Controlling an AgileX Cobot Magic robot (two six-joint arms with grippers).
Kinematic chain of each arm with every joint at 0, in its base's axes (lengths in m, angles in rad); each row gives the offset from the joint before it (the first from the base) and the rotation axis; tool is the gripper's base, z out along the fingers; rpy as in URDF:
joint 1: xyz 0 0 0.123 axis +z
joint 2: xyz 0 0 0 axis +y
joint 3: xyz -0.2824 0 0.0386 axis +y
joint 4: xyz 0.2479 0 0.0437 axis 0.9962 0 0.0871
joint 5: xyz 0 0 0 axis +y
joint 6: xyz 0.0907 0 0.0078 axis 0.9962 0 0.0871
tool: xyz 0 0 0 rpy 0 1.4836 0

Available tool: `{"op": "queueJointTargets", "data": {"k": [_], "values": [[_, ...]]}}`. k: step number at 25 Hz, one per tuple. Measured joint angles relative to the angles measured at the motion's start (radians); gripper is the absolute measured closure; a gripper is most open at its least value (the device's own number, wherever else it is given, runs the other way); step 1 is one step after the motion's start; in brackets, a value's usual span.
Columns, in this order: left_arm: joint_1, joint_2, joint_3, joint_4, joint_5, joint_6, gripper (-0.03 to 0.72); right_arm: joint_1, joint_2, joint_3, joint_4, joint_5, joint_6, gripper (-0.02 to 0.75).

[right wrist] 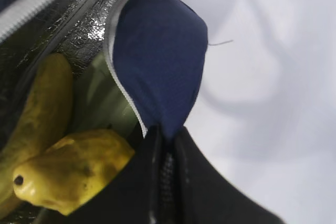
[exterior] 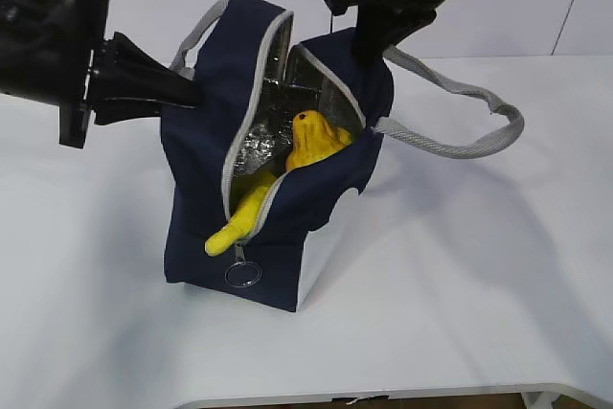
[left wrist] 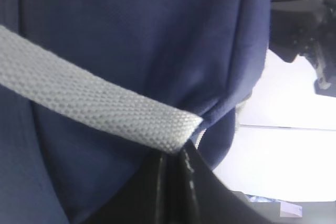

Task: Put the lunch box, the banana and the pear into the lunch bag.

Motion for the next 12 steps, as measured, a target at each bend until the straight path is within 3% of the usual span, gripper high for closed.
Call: {"op": "queueJointTargets", "data": {"k": [7, 12], "values": [[0.0, 0.043, 0.0, -0.005, -0.075, 0.001, 0.69, 0.0, 0.072, -0.026, 0.058, -0.009, 0.0, 0.685], [0.0, 0.043, 0.0, -0.005, -0.084, 0.004, 0.582, 0.0, 0.079, -0.076, 0.09, -0.024, 0.0, 0.547]]}}
